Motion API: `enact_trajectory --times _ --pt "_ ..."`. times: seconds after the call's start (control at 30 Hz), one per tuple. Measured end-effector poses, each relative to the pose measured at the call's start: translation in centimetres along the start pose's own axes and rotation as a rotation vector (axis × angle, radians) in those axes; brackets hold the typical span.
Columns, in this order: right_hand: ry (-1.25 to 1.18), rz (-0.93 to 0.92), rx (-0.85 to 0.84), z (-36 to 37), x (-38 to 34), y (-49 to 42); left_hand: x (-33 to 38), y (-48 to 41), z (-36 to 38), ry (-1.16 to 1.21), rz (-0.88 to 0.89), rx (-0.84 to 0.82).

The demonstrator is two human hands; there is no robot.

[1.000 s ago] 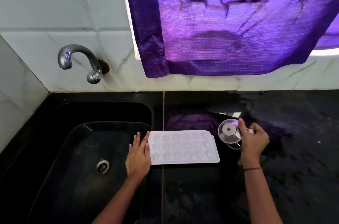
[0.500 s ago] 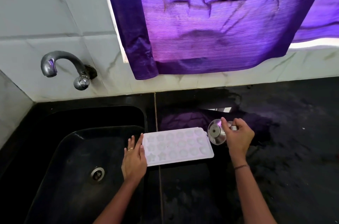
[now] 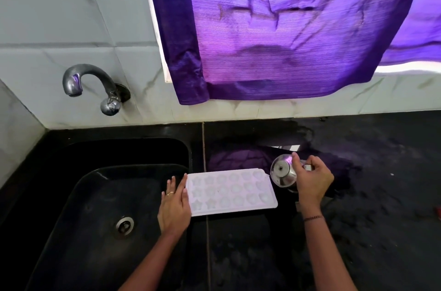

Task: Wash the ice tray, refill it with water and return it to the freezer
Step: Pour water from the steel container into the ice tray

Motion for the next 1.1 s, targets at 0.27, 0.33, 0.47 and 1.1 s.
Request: enact_trajectory --times 0.27,0.33,0.47,1.1 --pt "-0.189 0.263 0.053 0.5 0.7 -0.5 0.0 0.0 0.0 -0.043 0.007 0.013" --pt "-0.207 0.237 0.023 0.6 0.5 -0.4 0.1 0.0 -0.1 -0.043 0.002 0.018" --pt "-0.167 0.114 -0.042 1.1 0.2 0.0 0.0 0.0 -0.1 -0.070 0.017 0.018" --pt "0.000 -0.163 -0.079 1.7 -1.3 0.4 -0.2 -0.1 -0.1 -0.130 0.013 0.010"
Point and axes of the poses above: each hand's wrist, its own y-axis away from the middle knuckle, its own z-axis out of the palm, x = y × z, the point moved 1 cm from there along -y, towards the middle knuckle, and after that the axes turned 4 degrees about -z, right-handed, at the moved point
